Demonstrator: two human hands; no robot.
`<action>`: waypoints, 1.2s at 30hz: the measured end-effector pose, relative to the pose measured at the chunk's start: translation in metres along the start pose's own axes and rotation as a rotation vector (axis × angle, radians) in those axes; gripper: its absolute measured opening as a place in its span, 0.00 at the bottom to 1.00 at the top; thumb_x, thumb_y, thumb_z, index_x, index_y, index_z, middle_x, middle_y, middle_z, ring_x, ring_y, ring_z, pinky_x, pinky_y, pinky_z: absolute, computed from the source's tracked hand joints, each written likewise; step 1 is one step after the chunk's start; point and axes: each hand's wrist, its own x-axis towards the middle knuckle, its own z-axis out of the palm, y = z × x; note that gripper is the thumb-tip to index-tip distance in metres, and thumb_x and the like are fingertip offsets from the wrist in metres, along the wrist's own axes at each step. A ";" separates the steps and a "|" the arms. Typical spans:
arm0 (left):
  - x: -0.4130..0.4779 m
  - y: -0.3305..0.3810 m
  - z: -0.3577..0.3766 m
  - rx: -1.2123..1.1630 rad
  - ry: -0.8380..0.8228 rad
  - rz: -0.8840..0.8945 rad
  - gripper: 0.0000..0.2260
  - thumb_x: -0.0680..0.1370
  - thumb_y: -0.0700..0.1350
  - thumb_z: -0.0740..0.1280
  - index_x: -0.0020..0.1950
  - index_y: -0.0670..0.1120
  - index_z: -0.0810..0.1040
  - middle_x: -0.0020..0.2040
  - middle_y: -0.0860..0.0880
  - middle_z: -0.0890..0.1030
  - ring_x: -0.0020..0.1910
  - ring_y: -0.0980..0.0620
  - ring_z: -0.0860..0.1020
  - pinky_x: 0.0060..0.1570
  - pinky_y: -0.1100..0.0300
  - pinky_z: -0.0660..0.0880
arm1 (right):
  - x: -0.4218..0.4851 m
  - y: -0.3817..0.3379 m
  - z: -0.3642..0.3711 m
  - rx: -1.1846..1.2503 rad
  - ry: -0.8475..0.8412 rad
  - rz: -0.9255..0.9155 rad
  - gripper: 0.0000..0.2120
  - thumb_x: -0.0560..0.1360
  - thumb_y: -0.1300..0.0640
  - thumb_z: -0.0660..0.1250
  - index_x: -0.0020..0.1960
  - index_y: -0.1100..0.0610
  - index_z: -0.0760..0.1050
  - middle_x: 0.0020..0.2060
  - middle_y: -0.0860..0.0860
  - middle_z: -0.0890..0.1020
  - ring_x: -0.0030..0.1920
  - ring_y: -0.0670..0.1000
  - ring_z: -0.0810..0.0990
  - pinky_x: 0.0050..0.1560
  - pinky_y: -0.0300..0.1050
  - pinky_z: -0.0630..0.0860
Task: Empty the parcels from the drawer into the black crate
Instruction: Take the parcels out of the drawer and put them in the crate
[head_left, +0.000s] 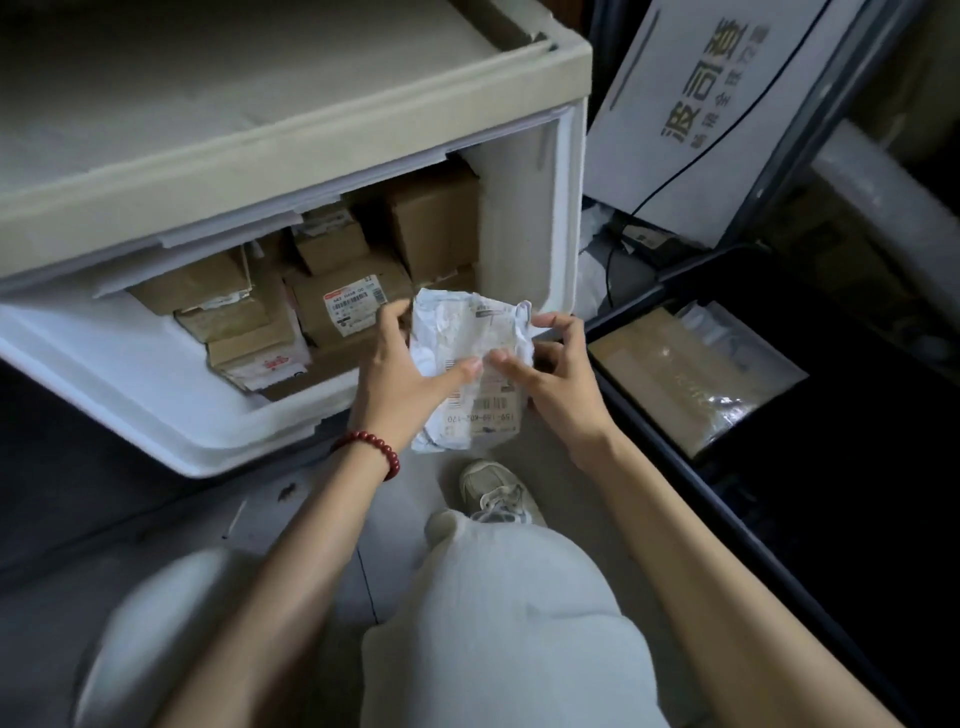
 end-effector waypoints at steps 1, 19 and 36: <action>0.001 0.011 0.012 -0.018 -0.030 0.030 0.36 0.67 0.52 0.78 0.68 0.52 0.61 0.65 0.50 0.74 0.61 0.50 0.75 0.55 0.56 0.73 | -0.003 -0.001 -0.015 -0.001 0.040 -0.004 0.18 0.74 0.61 0.71 0.53 0.49 0.64 0.46 0.53 0.81 0.39 0.45 0.82 0.40 0.44 0.80; 0.084 0.135 0.266 0.211 -0.429 0.409 0.09 0.77 0.39 0.68 0.55 0.48 0.82 0.56 0.51 0.81 0.55 0.54 0.78 0.55 0.65 0.73 | 0.021 0.016 -0.253 -0.074 0.781 0.094 0.13 0.75 0.56 0.70 0.52 0.48 0.67 0.55 0.52 0.78 0.52 0.53 0.81 0.49 0.55 0.81; 0.147 0.110 0.344 0.796 -0.590 0.512 0.32 0.77 0.57 0.63 0.77 0.49 0.56 0.79 0.48 0.49 0.76 0.45 0.52 0.70 0.47 0.56 | 0.116 0.046 -0.275 -0.453 0.737 0.279 0.25 0.76 0.49 0.68 0.68 0.57 0.66 0.65 0.55 0.73 0.66 0.56 0.72 0.66 0.53 0.71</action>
